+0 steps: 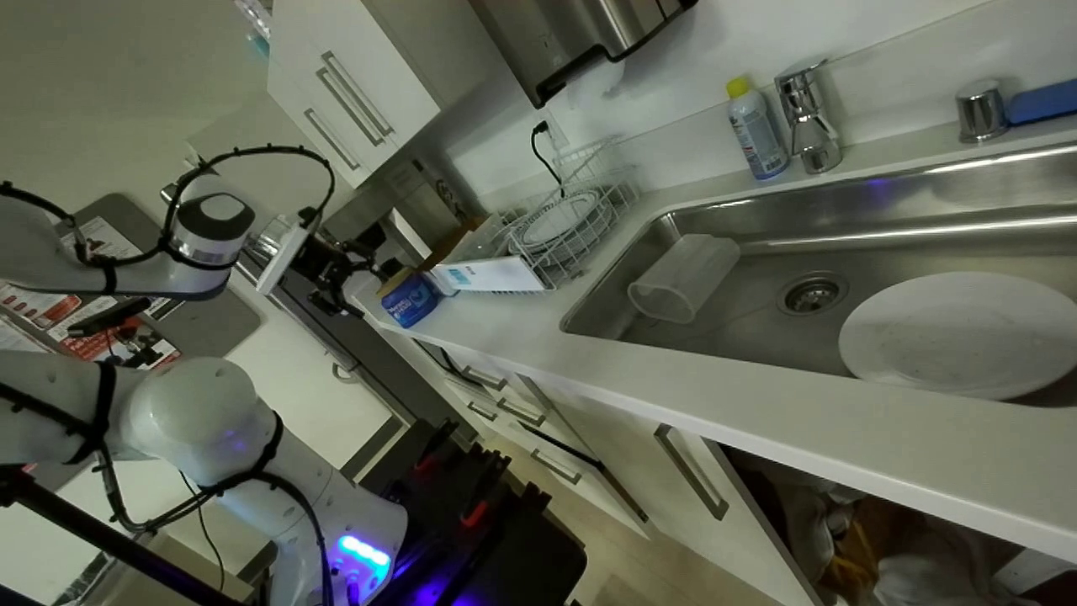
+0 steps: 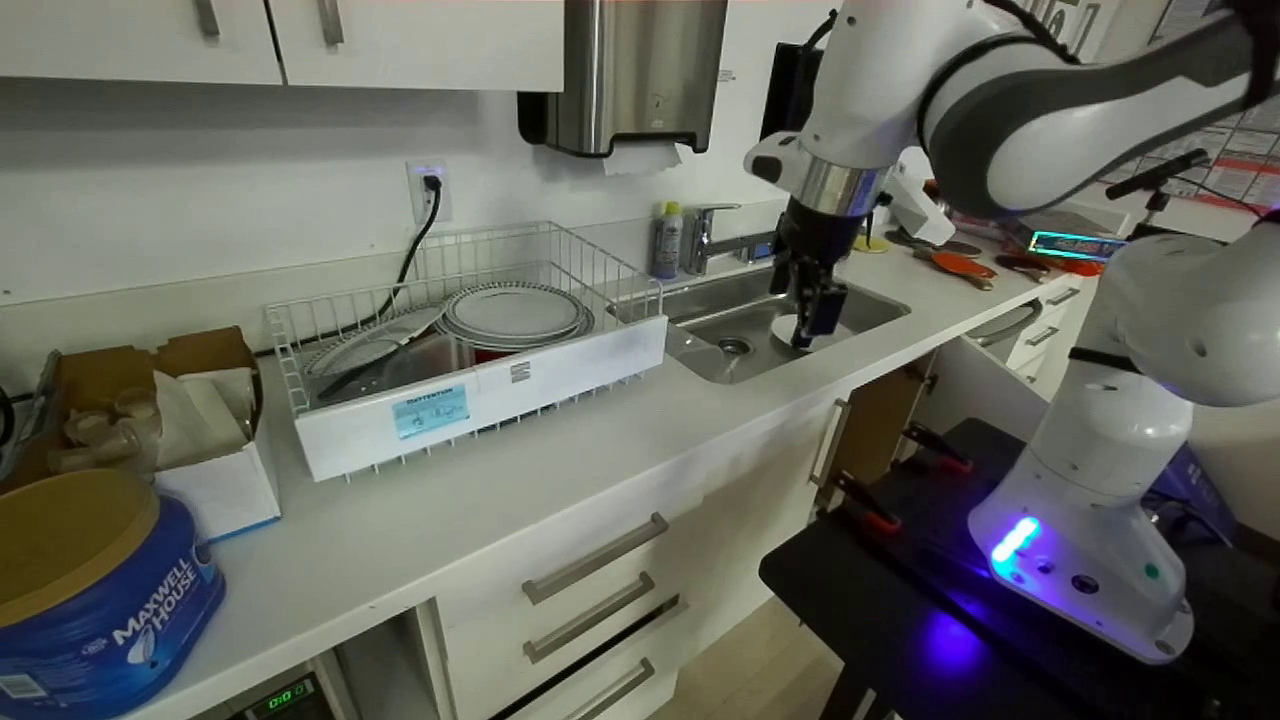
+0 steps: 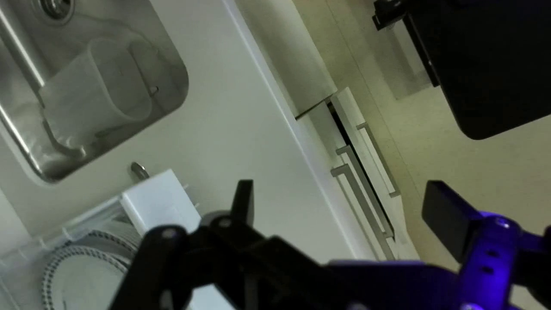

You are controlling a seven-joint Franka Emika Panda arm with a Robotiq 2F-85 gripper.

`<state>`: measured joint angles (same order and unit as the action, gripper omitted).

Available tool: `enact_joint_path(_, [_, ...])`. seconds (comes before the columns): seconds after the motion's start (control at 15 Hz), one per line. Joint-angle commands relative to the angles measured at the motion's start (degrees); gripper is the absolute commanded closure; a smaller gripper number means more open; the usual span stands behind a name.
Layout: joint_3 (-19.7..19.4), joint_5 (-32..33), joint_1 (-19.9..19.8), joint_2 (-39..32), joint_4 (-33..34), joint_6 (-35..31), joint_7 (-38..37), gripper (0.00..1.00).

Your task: Open the first top drawer

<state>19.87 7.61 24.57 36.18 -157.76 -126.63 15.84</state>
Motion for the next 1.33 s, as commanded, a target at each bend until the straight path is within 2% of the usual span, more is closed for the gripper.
enact_joint_path(0.0, [6.29, 4.97, 2.07, -8.4, 2.39, -7.15, -4.82, 0.0])
enact_joint_path(0.2, [13.17, 13.38, -0.78, -15.2, 3.8, -14.66, -13.18, 0.0])
enact_joint_path(0.4, [20.37, 24.99, -6.56, -22.34, 5.96, -20.25, -25.96, 0.0])
enact_joint_path(0.53, [25.04, 32.17, -10.27, -26.59, 8.23, -20.62, -34.82, 0.0])
enact_joint_path(0.67, [28.21, 37.36, -11.55, -30.68, 10.6, -18.88, -42.23, 0.0])
enact_joint_path(0.8, [29.6, 40.04, -11.18, -34.17, 11.97, -19.02, -46.4, 0.0])
enact_joint_path(0.87, [28.0, 37.49, -10.36, -30.15, 9.39, -19.87, -42.85, 0.0])
enact_joint_path(1.2, [28.07, 37.86, -10.33, -31.44, 9.79, -19.87, -43.42, 0.0])
enact_joint_path(1.27, [28.48, 37.42, -9.98, -31.4, 10.14, -18.02, -43.17, 0.0])
